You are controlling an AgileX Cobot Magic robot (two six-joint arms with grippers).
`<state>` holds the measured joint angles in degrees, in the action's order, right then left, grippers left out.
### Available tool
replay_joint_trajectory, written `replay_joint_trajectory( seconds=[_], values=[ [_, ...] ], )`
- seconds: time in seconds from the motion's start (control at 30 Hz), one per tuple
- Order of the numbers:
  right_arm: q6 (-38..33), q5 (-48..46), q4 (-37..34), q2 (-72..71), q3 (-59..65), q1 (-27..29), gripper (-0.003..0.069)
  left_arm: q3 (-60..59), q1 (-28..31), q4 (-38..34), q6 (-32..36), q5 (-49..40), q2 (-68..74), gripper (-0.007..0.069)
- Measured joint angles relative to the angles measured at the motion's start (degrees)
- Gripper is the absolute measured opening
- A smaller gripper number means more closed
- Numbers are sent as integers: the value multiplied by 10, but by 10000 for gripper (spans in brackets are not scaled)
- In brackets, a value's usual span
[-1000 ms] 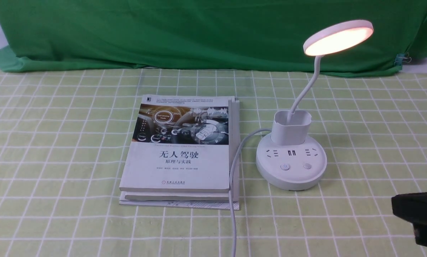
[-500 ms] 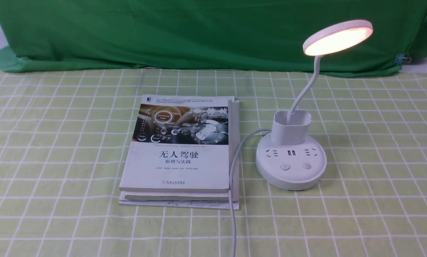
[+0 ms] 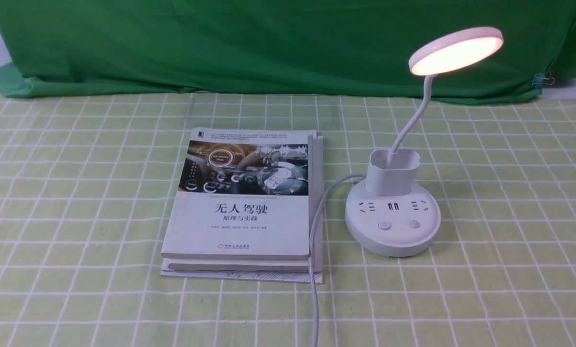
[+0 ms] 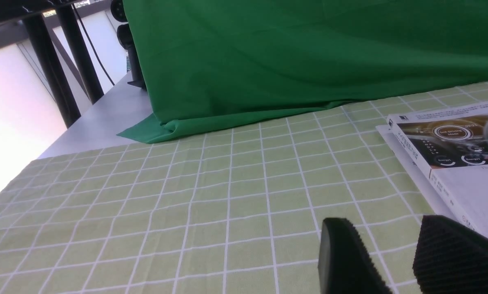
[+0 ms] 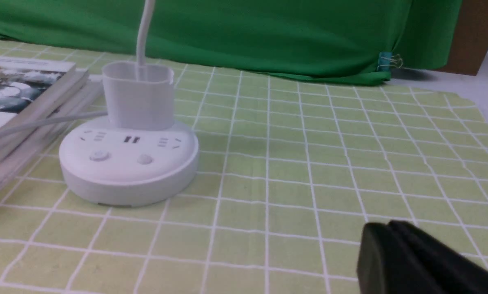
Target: Turn on the table lamp on the green coffee tablecloth with your hand.
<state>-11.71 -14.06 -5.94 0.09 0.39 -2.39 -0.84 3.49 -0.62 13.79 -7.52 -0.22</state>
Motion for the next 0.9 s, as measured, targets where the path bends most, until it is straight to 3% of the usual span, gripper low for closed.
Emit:
replay_joint_trajectory(
  seconds=[0.9],
  values=[
    [1,-3,1,0,0,0,84,0,0,0,0,0,0,241]
  ],
)
